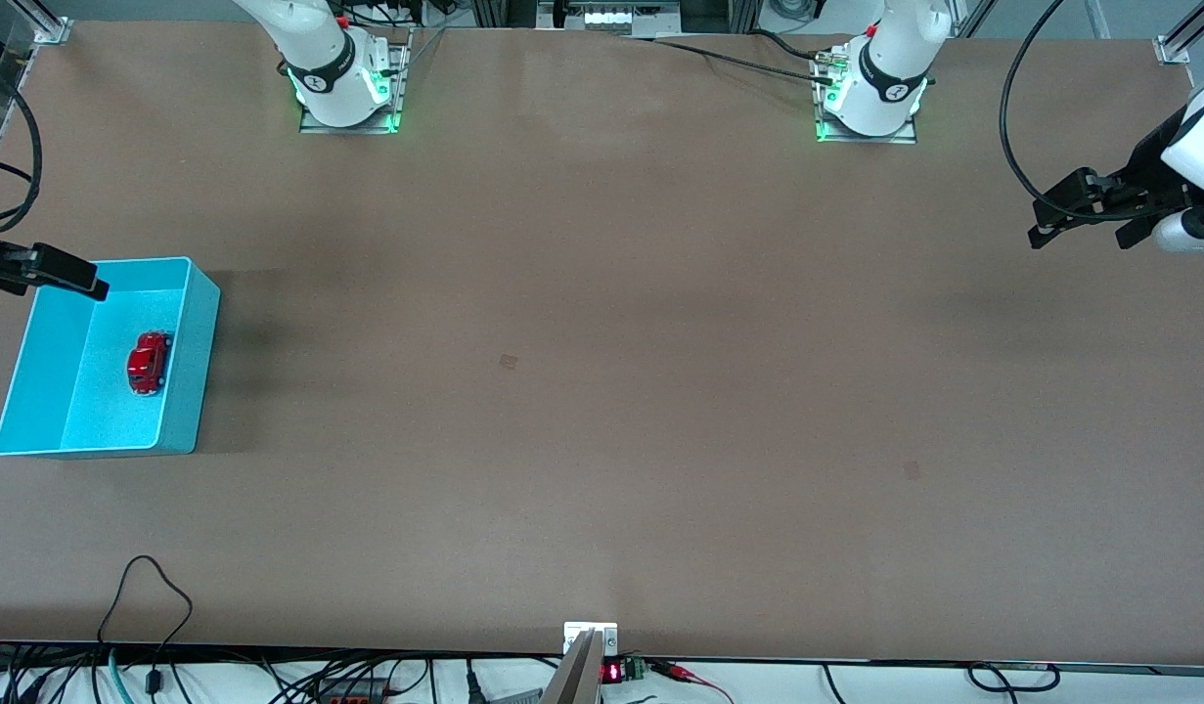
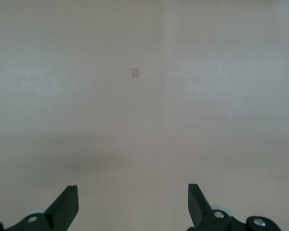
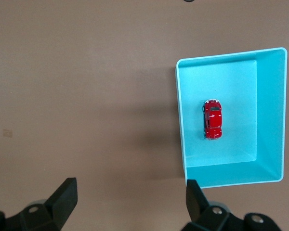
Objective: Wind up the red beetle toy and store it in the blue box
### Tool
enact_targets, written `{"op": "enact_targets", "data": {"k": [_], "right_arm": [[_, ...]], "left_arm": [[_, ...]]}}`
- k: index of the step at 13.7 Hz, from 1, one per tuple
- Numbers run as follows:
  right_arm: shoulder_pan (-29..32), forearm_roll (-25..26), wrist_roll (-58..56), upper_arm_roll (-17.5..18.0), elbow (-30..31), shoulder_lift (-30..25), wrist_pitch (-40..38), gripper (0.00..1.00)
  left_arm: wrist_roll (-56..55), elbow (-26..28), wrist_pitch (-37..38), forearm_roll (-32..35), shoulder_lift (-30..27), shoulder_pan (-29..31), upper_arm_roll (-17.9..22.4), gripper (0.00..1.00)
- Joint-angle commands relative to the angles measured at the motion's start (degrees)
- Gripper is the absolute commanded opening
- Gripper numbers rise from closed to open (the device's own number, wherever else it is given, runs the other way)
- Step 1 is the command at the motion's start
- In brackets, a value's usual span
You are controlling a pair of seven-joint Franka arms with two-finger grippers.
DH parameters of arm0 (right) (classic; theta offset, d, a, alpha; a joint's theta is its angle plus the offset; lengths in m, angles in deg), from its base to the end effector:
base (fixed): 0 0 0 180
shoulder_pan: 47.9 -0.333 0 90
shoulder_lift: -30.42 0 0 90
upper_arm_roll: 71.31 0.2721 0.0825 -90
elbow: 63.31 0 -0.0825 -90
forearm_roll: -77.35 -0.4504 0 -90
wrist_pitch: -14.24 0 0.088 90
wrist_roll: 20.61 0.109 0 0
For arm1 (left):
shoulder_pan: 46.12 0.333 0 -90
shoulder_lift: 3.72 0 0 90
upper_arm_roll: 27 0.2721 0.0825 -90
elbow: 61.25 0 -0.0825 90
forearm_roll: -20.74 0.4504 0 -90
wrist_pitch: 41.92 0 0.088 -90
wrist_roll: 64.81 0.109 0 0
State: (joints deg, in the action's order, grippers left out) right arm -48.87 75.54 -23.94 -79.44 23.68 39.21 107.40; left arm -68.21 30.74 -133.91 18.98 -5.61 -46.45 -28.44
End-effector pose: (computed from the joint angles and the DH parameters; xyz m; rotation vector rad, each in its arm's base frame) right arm 0.6580 -0.0743 0.5141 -3.1252 0.1065 0.0674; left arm 0.6152 -0.0225 0.5834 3.1095 0.0451 0.0491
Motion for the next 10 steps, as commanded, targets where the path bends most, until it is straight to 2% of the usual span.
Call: {"op": "enact_targets", "data": {"k": [1,5,10], "right_arm": [[-0.53,0.84,-0.1,-0.75,5.71,-4.55,2.19,1.0],[-0.62,2.07,-0.1,-0.66,14.24,-11.06,6.5,1.0],[-0.71,1.98,-0.02,-0.48,14.78,-12.65,5.27,1.0]], "left_arm": [[-0.56,-1.81,1.12,0.44,0.75,-0.37,0.3,1.0],[-0.56,-1.81,1.12,0.44,0.75,-0.37,0.3,1.0],[-0.56,-1.81,1.12,0.44,0.75,-0.37,0.3,1.0]]}}
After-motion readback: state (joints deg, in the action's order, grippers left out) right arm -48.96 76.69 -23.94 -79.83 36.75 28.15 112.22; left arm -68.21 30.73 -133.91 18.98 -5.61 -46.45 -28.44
